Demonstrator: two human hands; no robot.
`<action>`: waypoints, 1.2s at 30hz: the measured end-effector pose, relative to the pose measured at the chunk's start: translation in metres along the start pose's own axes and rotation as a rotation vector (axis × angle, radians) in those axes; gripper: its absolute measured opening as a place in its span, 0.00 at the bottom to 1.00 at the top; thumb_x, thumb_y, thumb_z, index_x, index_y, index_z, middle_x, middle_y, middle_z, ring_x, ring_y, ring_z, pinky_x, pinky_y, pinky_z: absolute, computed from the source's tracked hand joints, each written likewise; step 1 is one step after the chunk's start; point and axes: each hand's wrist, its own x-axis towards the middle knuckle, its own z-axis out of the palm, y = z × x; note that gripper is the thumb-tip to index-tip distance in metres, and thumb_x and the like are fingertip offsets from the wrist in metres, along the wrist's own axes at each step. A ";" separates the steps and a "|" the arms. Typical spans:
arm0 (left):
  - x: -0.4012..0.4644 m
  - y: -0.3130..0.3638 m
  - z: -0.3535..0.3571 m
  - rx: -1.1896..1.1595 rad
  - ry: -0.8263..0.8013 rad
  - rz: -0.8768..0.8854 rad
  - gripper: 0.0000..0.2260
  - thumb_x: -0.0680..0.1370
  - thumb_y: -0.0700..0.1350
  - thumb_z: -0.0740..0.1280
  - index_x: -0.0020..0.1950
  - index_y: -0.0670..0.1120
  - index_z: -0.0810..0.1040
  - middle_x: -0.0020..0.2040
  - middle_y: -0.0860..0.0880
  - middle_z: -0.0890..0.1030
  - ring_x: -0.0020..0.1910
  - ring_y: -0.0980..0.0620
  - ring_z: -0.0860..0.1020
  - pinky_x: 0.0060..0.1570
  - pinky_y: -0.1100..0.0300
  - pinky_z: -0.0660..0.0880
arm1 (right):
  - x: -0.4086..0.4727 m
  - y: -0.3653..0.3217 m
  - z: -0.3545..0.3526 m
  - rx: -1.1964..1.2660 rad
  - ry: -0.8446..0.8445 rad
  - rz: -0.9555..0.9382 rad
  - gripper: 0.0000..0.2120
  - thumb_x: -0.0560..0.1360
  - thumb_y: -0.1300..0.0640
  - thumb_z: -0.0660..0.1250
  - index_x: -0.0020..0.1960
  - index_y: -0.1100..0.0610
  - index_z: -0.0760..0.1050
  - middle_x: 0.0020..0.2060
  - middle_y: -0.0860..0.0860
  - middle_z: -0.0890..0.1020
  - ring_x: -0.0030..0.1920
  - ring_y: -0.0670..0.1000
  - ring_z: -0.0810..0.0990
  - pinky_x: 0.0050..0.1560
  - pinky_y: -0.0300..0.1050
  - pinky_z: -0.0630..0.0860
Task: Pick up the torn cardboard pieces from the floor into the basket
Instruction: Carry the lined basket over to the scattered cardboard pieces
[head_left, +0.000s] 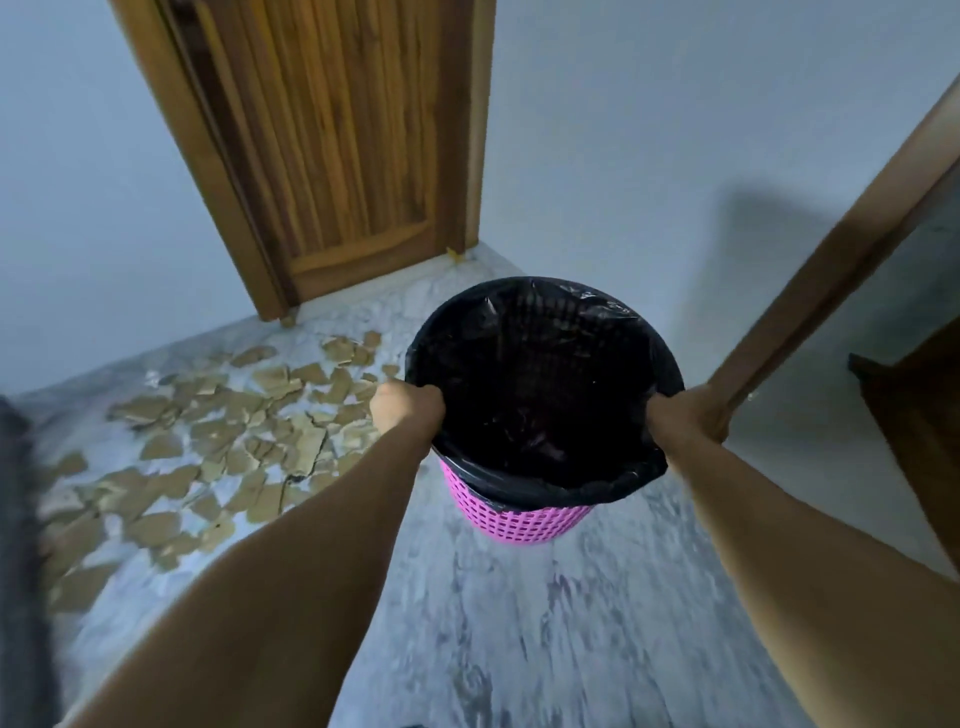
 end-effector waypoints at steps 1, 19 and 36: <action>0.020 -0.002 -0.012 -0.019 0.031 -0.028 0.12 0.71 0.37 0.62 0.50 0.33 0.78 0.48 0.38 0.80 0.49 0.38 0.80 0.43 0.51 0.79 | 0.004 -0.018 0.024 -0.016 -0.032 -0.022 0.21 0.74 0.59 0.68 0.64 0.67 0.72 0.61 0.64 0.78 0.60 0.64 0.78 0.55 0.51 0.75; 0.263 -0.072 -0.194 -0.127 0.524 -0.404 0.11 0.70 0.41 0.64 0.47 0.36 0.78 0.42 0.41 0.80 0.42 0.40 0.80 0.44 0.52 0.80 | -0.071 -0.255 0.351 -0.079 -0.629 -0.292 0.17 0.70 0.47 0.70 0.46 0.62 0.75 0.42 0.58 0.78 0.42 0.59 0.77 0.45 0.48 0.78; 0.286 -0.209 -0.266 -0.305 1.053 -0.777 0.15 0.71 0.54 0.67 0.48 0.43 0.76 0.44 0.45 0.79 0.46 0.43 0.76 0.50 0.53 0.74 | -0.211 -0.316 0.569 -0.506 -1.214 -0.808 0.09 0.74 0.60 0.66 0.52 0.62 0.75 0.48 0.57 0.79 0.41 0.55 0.75 0.35 0.40 0.72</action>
